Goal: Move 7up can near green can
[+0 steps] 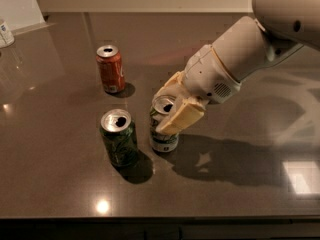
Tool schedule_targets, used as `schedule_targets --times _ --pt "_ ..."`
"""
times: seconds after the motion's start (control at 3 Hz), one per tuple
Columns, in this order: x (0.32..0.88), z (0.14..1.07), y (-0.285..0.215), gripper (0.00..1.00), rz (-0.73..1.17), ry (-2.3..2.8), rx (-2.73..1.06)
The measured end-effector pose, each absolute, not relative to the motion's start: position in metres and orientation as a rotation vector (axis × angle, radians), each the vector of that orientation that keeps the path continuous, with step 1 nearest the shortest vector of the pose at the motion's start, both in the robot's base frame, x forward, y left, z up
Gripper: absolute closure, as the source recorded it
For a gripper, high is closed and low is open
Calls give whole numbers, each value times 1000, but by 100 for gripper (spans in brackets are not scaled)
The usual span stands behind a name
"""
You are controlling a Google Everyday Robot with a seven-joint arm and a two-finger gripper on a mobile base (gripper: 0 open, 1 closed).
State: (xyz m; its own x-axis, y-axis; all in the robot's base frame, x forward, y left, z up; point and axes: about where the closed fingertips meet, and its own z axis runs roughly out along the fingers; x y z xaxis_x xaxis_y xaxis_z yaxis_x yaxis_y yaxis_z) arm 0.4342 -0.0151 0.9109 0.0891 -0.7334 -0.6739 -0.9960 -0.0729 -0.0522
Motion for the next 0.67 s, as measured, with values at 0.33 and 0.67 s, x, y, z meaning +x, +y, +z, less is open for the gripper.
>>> schedule_targets --times 0.33,0.67 --pt "428 911 -9 59 644 1681 -1906" --pt "424 911 -7 36 638 1671 -1922"
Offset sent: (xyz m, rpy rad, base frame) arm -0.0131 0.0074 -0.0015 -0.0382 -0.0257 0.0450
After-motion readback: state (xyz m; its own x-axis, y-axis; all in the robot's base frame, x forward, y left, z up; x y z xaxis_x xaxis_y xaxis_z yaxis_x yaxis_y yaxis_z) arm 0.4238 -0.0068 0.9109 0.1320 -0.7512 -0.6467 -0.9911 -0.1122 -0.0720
